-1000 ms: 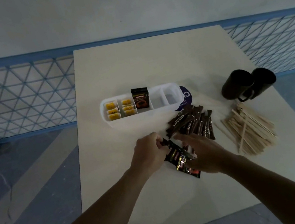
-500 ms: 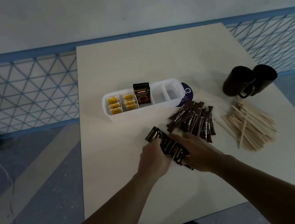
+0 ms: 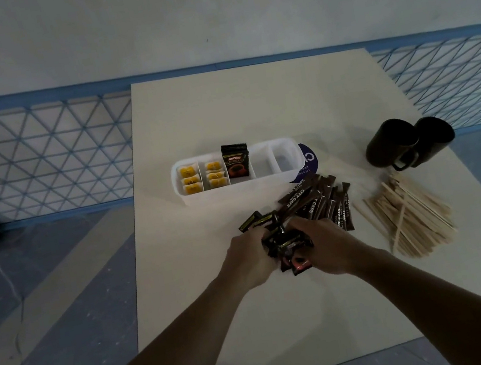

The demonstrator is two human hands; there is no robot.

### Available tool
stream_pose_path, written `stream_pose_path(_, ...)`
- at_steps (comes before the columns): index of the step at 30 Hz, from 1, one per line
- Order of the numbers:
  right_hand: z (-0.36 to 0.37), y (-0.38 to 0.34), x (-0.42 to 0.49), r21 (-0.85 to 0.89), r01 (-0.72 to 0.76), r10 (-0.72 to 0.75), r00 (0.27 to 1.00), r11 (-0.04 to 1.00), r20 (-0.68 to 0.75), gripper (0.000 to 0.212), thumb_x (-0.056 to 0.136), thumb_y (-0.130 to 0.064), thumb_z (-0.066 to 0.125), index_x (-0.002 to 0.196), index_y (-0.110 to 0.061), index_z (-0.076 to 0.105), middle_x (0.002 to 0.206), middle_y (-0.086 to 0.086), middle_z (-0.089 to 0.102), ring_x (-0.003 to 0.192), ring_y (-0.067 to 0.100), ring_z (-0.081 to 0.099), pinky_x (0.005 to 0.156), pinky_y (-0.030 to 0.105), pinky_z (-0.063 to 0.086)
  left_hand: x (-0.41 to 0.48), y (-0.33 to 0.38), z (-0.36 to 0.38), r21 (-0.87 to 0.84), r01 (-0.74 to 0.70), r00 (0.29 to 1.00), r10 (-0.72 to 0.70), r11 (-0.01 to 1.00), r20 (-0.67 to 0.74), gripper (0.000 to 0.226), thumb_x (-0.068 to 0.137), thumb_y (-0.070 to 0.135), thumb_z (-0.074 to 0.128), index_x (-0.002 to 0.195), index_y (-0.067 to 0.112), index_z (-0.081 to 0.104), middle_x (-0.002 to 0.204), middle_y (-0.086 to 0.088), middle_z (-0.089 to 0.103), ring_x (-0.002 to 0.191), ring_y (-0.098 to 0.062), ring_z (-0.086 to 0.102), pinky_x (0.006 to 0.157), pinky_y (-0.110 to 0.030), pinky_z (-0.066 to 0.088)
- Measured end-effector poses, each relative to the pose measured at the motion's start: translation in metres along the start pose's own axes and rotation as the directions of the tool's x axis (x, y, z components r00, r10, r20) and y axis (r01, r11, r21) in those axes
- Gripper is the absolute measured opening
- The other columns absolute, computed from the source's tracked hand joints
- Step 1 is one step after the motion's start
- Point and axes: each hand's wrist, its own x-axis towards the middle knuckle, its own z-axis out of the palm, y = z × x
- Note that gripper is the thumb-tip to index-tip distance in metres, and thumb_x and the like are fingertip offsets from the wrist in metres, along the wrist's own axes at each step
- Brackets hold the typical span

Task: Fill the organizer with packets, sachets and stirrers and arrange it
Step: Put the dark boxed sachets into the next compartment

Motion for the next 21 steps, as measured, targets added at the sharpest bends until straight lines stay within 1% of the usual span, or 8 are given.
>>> stream_pose_path(4,-0.016,-0.012,0.009,0.121,-0.018,0.027,0.997,0.993,-0.073,0.037,0.088,-0.016,0.071,0.121,-0.027,0.058,0.105,-0.007,0.065,0.093,0.01,0.062,0.069,0.015,0.047,0.005,0.011,-0.014,-0.049,-0.037,0.999,0.038,0.998,0.019,0.045,0.08,0.024,0.076,0.122,0.019,0.061,0.111,0.0,0.069,0.098,-0.017,0.064,0.074,-0.023,0.047)
stream_pose_path(7,-0.027,-0.022,0.018,0.183,-0.007,0.033,0.99,0.983,-0.137,0.033,0.089,-0.017,0.072,0.117,-0.028,0.059,0.105,-0.007,0.066,0.094,0.01,0.063,0.073,0.023,0.052,0.009,0.017,-0.023,-0.079,-0.025,0.999,0.028,0.997,0.033,0.042,0.082,0.028,0.075,0.12,0.017,0.06,0.107,-0.001,0.069,0.094,-0.019,0.066,0.08,-0.033,0.055)
stream_pose_path(10,-0.037,-0.032,0.025,0.245,-0.004,0.052,0.98,0.97,-0.191,0.032,0.09,-0.015,0.07,0.114,-0.03,0.057,0.099,-0.008,0.066,0.084,0.007,0.066,0.065,0.024,0.056,0.012,0.022,-0.029,-0.093,-0.023,1.0,0.024,0.995,0.01,0.036,0.086,0.027,0.071,0.118,0.016,0.058,0.101,-0.003,0.071,0.089,-0.021,0.069,0.085,-0.041,0.057)
stream_pose_path(13,-0.044,-0.042,0.03,0.316,0.022,0.05,0.975,0.948,-0.219,0.037,0.089,-0.017,0.072,0.119,-0.029,0.055,0.099,-0.008,0.068,0.079,0.008,0.07,0.065,0.029,0.061,0.016,0.025,-0.034,-0.168,0.0,0.999,-0.008,0.986,-0.043,0.024,0.092,0.021,0.063,0.114,0.014,0.06,0.092,-0.005,0.073,0.078,-0.02,0.073,0.077,-0.036,0.06)
stream_pose_path(16,-0.05,-0.048,0.037,0.415,0.027,0.063,0.977,0.909,-0.202,0.044,0.09,-0.019,0.072,0.128,-0.031,0.052,0.105,-0.004,0.07,0.081,0.013,0.072,0.07,0.037,0.063,0.021,0.026,-0.038,-0.286,0.006,0.996,-0.031,0.958,-0.083,0.019,0.094,0.017,0.06,0.113,0.013,0.061,0.096,-0.004,0.073,0.073,-0.016,0.074,0.066,-0.026,0.059)
stream_pose_path(18,-0.054,-0.053,0.041,0.492,0.007,0.086,0.983,0.871,-0.165,0.041,0.095,-0.017,0.066,0.132,-0.028,0.051,0.101,0.0,0.072,0.072,0.011,0.072,0.059,0.031,0.06,0.025,0.028,-0.042,-0.334,-0.009,0.992,-0.032,0.943,-0.118,0.016,0.095,0.014,0.059,0.111,0.011,0.061,0.097,-0.003,0.072,0.072,-0.015,0.074,0.065,-0.023,0.059)
stream_pose_path(20,-0.057,-0.058,0.043,0.495,-0.008,0.087,0.987,0.869,-0.136,0.029,0.099,-0.013,0.058,0.126,-0.025,0.052,0.09,0.003,0.071,0.058,0.003,0.066,0.048,0.019,0.05,0.03,0.028,-0.045,-0.366,-0.026,0.988,-0.031,0.93,-0.15,0.015,0.096,0.009,0.056,0.109,0.009,0.062,0.098,-0.003,0.072,0.073,-0.015,0.074,0.072,-0.027,0.06)
stream_pose_path(21,-0.059,-0.06,0.046,0.484,-0.01,0.082,0.988,0.875,-0.128,0.024,0.101,-0.011,0.055,0.122,-0.022,0.053,0.086,0.004,0.071,0.055,0.003,0.064,0.047,0.018,0.048,0.033,0.028,-0.047,-0.375,-0.031,0.987,-0.031,0.926,-0.157,0.016,0.096,0.007,0.055,0.109,0.008,0.064,0.099,-0.003,0.072,0.075,-0.014,0.074,0.076,-0.031,0.061)
